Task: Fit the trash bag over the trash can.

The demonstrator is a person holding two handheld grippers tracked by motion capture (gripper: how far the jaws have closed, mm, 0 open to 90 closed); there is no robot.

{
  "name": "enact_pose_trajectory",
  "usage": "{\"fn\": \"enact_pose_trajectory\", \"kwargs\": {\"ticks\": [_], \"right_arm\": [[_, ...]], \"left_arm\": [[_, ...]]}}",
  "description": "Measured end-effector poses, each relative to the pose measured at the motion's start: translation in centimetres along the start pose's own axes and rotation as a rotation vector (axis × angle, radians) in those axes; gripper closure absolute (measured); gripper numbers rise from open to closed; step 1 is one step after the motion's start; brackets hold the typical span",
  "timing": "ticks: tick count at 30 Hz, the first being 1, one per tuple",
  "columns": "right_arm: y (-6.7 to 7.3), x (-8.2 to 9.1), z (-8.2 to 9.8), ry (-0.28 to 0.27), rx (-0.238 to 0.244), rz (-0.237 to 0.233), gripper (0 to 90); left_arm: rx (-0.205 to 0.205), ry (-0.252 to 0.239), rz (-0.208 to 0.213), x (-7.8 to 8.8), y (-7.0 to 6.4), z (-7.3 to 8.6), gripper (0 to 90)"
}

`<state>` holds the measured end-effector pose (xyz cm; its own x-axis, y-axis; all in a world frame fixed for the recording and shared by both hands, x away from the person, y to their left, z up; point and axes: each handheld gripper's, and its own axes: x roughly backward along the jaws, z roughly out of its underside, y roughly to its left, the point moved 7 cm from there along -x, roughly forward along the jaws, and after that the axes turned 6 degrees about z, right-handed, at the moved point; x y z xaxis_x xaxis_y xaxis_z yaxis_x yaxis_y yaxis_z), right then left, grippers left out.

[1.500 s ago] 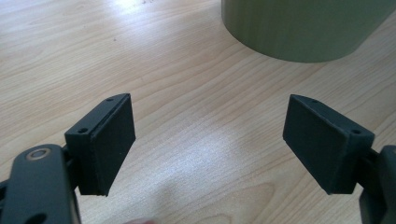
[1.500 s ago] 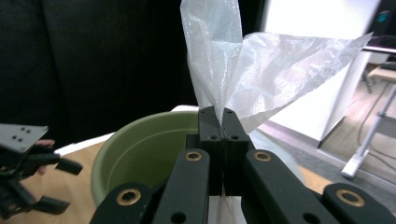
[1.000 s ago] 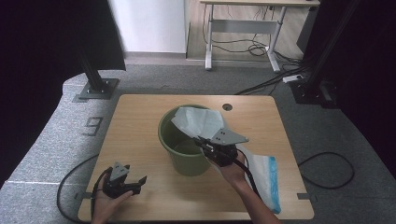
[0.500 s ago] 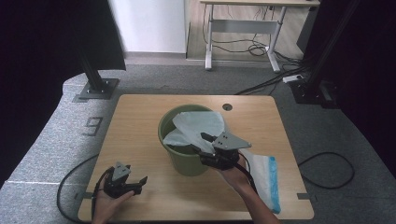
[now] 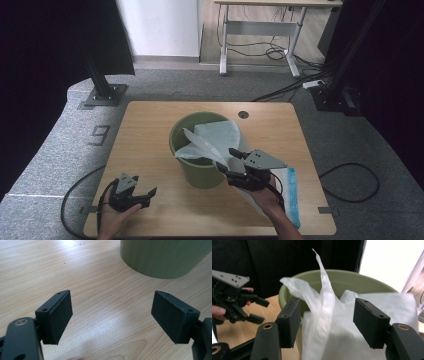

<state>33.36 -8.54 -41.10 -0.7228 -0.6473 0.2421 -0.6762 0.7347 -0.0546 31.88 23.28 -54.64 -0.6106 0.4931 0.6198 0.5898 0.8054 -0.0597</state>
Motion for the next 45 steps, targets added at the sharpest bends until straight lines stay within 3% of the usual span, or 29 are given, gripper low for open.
{"fn": "enact_pose_trajectory", "kwargs": {"ticks": [7,16,26,33,37,42,45], "right_arm": [[-0.7,2.5,2.4,0.008,-0.023,0.02,37.1],[-1.1,5.2,7.2,0.037,-0.054,0.056,37.0],[-0.7,5.2,11.8,0.109,-0.064,0.052,35.4],[-0.3,4.8,13.1,0.142,-0.056,0.061,34.1],[-0.8,4.5,13.5,0.155,-0.062,0.115,44.3],[-1.6,4.0,13.9,0.167,-0.079,0.129,76.0],[-2.2,4.0,13.3,0.14,-0.101,0.137,86.7]], "left_arm": [[-0.004,0.008,0.005,0.0,-0.1,0.0,16.9],[0.0,-0.023,0.01,0.8,0.0,-0.8,16.8],[-0.017,-0.025,0.023,0.3,-1.2,-2.0,16.5],[-0.009,-0.023,0.025,0.1,-1.5,-2.1,16.5],[-0.008,-0.025,0.035,0.0,-1.6,-2.1,16.5],[-0.014,-0.034,0.036,0.3,-1.7,-2.4,16.6],[0.0,-0.056,0.029,0.7,-1.7,-2.8,16.5]]}}
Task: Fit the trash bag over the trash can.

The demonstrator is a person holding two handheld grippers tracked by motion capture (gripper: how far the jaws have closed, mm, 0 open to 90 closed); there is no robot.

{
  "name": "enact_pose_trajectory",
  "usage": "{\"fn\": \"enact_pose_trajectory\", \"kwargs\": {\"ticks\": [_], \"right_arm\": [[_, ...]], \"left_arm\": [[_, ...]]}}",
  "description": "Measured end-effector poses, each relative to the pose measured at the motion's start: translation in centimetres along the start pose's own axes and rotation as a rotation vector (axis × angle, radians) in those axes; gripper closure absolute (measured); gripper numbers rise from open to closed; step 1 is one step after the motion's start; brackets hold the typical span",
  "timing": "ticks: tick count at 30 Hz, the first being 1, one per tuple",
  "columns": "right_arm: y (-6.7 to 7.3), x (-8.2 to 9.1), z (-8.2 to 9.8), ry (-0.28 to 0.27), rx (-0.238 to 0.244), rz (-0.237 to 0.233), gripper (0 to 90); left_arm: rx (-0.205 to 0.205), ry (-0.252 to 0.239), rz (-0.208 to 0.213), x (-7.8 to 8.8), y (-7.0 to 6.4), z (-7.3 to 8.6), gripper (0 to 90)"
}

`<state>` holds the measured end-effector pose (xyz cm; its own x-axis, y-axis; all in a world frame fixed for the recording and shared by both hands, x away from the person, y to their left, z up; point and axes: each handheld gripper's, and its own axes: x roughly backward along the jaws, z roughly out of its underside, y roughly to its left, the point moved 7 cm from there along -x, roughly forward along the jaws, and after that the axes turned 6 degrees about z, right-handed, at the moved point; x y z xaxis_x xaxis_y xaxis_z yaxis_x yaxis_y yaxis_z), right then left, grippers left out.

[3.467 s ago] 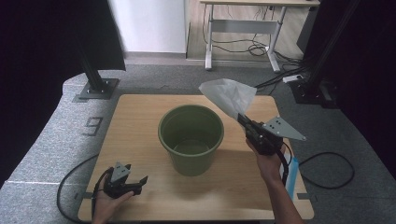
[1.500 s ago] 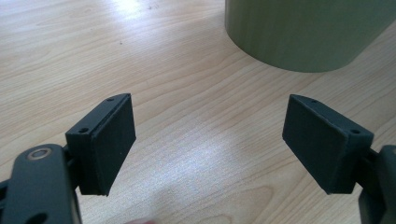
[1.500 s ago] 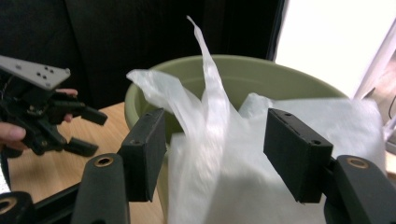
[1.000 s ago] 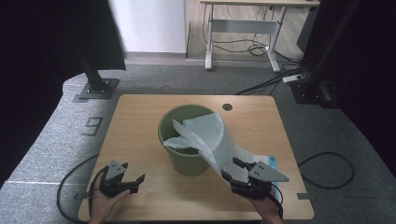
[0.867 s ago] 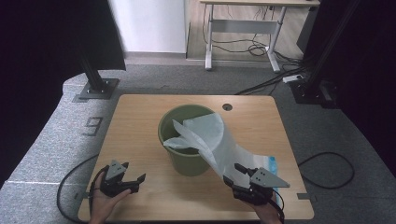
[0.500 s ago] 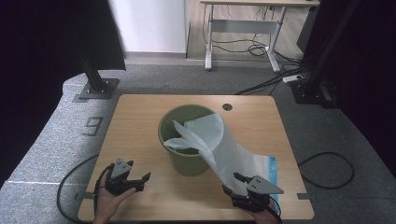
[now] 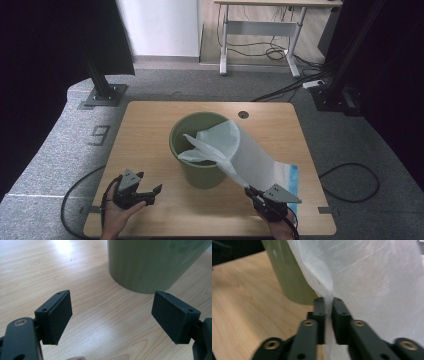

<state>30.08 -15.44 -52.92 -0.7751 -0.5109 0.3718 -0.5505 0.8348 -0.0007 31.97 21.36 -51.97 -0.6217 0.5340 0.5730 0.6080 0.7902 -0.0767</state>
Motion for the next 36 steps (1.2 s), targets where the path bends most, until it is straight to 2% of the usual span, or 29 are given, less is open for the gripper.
{"fn": "enact_pose_trajectory", "kwargs": {"ticks": [3,7,14,19,25,30,36], "right_arm": [[-0.5,0.3,-1.1,-0.041,0.0,0.018,88.4],[-1.1,0.8,-3.2,-0.094,0.008,0.032,88.5],[-1.5,1.8,-8.0,-0.179,0.057,0.044,88.5],[-1.2,1.8,-10.0,-0.199,0.077,0.029,88.5],[-0.4,1.3,-11.0,-0.203,0.081,0.011,88.5],[0.1,1.3,-12.1,-0.215,0.094,0.004,88.5],[0.6,1.0,-13.5,-0.219,0.103,-0.012,88.4]], "left_arm": [[0.003,-0.013,-0.009,0.2,-0.1,-0.5,16.5],[-0.035,-0.016,0.002,0.3,-0.7,-1.3,15.7],[-0.076,-0.075,0.027,1.2,-1.9,-3.9,15.6],[-0.1,-0.124,0.049,2.0,-2.7,-6.1,15.7],[-0.107,-0.158,0.019,2.5,-3.0,-9.1,16.2],[-0.086,-0.18,-0.004,2.6,-3.6,-11.5,16.2],[-0.077,-0.177,0.023,1.6,-4.8,-12.6,16.3]]}}
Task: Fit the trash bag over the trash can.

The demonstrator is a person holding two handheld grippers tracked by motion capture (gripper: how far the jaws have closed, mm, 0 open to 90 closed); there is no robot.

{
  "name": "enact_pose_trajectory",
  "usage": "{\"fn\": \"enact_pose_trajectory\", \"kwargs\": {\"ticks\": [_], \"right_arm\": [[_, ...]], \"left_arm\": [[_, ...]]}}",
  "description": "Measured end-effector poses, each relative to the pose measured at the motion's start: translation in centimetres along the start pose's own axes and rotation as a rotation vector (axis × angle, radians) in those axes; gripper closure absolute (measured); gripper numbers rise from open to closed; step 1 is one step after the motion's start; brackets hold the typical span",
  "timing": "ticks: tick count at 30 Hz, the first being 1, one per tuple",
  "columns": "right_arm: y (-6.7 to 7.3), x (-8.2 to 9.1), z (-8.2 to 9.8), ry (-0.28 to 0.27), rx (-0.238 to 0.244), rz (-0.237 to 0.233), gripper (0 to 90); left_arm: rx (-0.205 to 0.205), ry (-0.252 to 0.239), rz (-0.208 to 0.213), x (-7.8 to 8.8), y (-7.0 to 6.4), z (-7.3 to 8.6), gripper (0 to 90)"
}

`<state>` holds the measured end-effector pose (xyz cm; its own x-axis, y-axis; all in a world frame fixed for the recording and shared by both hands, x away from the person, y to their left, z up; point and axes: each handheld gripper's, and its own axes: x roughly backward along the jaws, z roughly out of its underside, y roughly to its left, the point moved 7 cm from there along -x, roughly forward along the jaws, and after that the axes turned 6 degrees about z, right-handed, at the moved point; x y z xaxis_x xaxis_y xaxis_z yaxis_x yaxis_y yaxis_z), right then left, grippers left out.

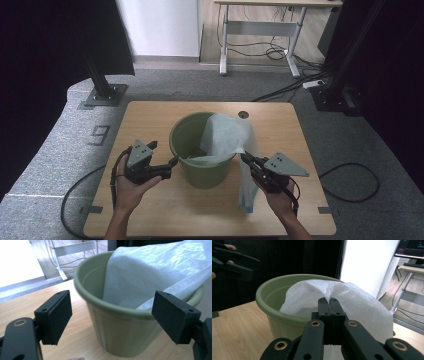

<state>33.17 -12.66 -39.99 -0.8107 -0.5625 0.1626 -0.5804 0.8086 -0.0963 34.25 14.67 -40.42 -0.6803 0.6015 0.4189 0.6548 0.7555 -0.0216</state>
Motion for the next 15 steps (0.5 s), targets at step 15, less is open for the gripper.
{"fn": "enact_pose_trajectory", "kwargs": {"ticks": [15], "right_arm": [[1.8,-1.4,0.6,0.035,0.046,-0.028,56.4]], "left_arm": [[-0.027,0.018,0.028,-1.2,-1.3,0.8,16.8]]}}
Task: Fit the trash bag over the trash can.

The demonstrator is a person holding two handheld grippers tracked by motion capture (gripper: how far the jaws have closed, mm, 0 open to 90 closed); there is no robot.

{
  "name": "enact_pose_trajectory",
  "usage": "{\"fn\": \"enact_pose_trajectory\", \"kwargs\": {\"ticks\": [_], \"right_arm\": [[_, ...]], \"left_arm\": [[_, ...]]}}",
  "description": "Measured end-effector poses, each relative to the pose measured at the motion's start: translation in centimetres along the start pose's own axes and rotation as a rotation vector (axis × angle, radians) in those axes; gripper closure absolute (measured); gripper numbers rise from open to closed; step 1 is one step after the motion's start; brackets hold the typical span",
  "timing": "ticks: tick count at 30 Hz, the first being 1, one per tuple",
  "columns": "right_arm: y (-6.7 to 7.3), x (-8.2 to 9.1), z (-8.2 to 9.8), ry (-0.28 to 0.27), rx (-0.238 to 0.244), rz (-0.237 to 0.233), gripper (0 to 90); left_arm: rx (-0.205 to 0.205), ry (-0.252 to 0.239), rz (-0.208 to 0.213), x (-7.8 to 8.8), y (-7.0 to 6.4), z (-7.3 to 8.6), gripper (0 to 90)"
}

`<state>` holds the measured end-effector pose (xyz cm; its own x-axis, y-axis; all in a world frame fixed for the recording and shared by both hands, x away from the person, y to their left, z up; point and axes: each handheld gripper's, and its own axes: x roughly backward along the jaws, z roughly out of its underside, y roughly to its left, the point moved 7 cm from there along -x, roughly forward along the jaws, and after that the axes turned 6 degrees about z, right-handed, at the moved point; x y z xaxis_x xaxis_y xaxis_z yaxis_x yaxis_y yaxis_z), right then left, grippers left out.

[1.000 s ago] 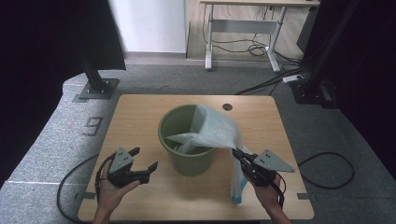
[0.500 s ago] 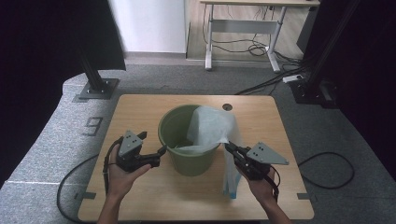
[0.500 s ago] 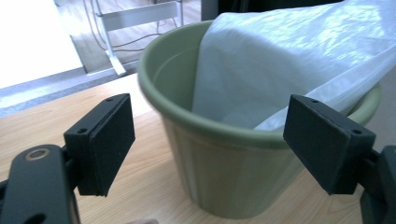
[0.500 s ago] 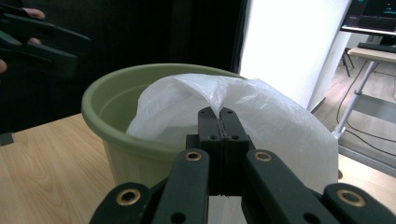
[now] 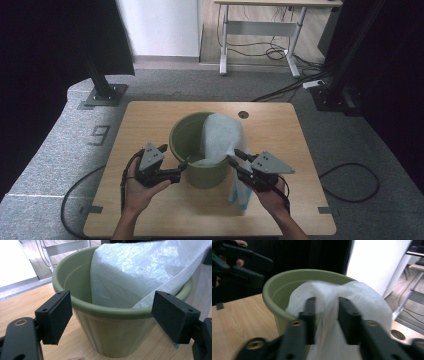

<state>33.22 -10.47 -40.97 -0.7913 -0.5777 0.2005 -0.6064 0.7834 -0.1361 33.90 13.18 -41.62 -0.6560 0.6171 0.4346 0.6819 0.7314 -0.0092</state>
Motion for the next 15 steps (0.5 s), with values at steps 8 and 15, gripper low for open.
{"fn": "enact_pose_trajectory", "kwargs": {"ticks": [8,15], "right_arm": [[-0.3,2.1,3.5,-0.01,-0.095,0.053,35.8],[1.0,0.7,7.1,0.056,-0.143,0.038,29.7]], "left_arm": [[-0.002,-0.011,-0.002,0.3,0.1,0.0,16.9],[-0.008,-0.002,0.003,-0.2,-0.2,0.0,17.0]]}}
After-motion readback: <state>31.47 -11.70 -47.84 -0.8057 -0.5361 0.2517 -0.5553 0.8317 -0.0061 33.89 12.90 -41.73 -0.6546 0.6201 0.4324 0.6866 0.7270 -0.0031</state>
